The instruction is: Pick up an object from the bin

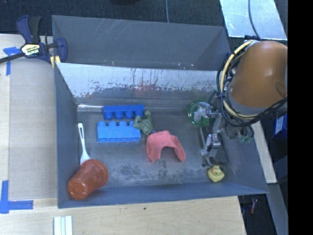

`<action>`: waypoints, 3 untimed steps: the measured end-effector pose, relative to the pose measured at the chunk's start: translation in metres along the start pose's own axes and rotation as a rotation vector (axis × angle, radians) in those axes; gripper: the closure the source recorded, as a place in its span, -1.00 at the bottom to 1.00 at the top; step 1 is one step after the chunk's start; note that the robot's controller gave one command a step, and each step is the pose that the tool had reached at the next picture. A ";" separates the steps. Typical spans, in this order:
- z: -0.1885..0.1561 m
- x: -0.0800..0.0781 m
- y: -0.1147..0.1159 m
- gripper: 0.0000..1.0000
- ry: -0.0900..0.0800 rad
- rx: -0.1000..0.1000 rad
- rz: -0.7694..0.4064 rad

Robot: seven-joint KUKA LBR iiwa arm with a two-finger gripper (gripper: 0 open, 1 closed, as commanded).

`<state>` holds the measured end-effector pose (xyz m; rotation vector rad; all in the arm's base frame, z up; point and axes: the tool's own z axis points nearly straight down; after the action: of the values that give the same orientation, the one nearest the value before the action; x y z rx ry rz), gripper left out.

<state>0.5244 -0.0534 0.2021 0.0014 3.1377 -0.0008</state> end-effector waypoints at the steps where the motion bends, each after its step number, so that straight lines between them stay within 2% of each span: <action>1: 0.079 -0.029 0.013 -1.00 -0.004 0.000 0.033; 2: 0.091 -0.039 0.023 -1.00 -0.005 0.001 0.015; 3: 0.099 -0.047 0.037 -1.00 -0.004 0.000 0.164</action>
Offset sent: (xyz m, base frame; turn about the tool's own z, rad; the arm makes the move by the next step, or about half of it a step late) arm 0.0494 0.0313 -0.0665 -0.0015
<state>0.5715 -0.0163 0.1036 0.2577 3.1235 0.0004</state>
